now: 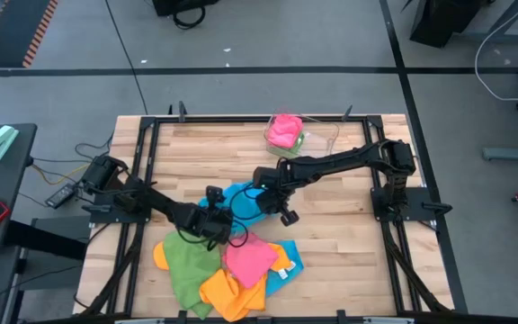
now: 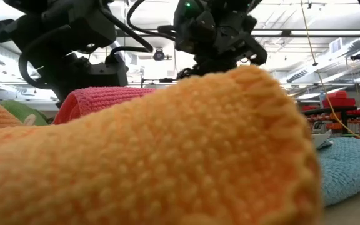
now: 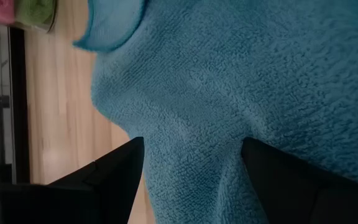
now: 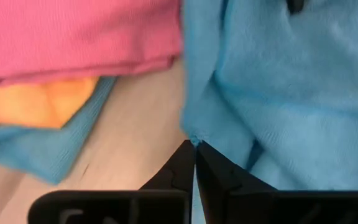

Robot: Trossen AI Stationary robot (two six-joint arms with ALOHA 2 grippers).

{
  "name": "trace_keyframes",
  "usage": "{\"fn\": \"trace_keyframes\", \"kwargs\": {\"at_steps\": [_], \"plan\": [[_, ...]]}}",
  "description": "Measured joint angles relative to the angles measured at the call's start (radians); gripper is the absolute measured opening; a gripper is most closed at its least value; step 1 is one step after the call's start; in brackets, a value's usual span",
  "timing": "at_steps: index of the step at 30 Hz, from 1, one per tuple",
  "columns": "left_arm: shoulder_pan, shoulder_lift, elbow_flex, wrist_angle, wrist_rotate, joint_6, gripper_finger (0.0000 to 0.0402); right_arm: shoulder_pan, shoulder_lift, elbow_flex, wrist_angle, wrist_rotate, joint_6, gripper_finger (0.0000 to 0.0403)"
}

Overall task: Fold microfiber towels
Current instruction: Fold the top blue towel

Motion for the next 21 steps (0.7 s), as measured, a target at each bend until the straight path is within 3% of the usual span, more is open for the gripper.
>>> {"fn": "trace_keyframes", "kwargs": {"at_steps": [3,6,12,15,18,21], "plan": [[-0.007,0.0,0.0,0.0,0.001,-0.032,0.0286,0.001,0.0,-0.065,0.126,-0.033,0.011,0.0031],[-0.014,0.0,0.0,-0.001,0.001,-0.048,0.0286,0.009,0.001,-0.104,0.135,-0.043,0.06,0.0061],[-0.021,0.0,0.002,-0.054,0.001,-0.048,0.0286,0.032,0.001,-0.055,-0.145,-0.041,0.145,0.0133],[-0.019,0.0,0.002,-0.076,-0.003,-0.043,0.0286,0.023,0.001,-0.03,-0.202,-0.005,0.147,0.0153],[-0.019,-0.001,0.002,-0.089,-0.004,-0.016,0.0286,0.004,0.001,-0.03,-0.133,0.009,0.147,0.0161],[-0.019,-0.001,0.006,-0.112,-0.011,-0.007,0.0286,-0.017,0.001,-0.059,0.045,0.102,0.151,0.0162]]}}
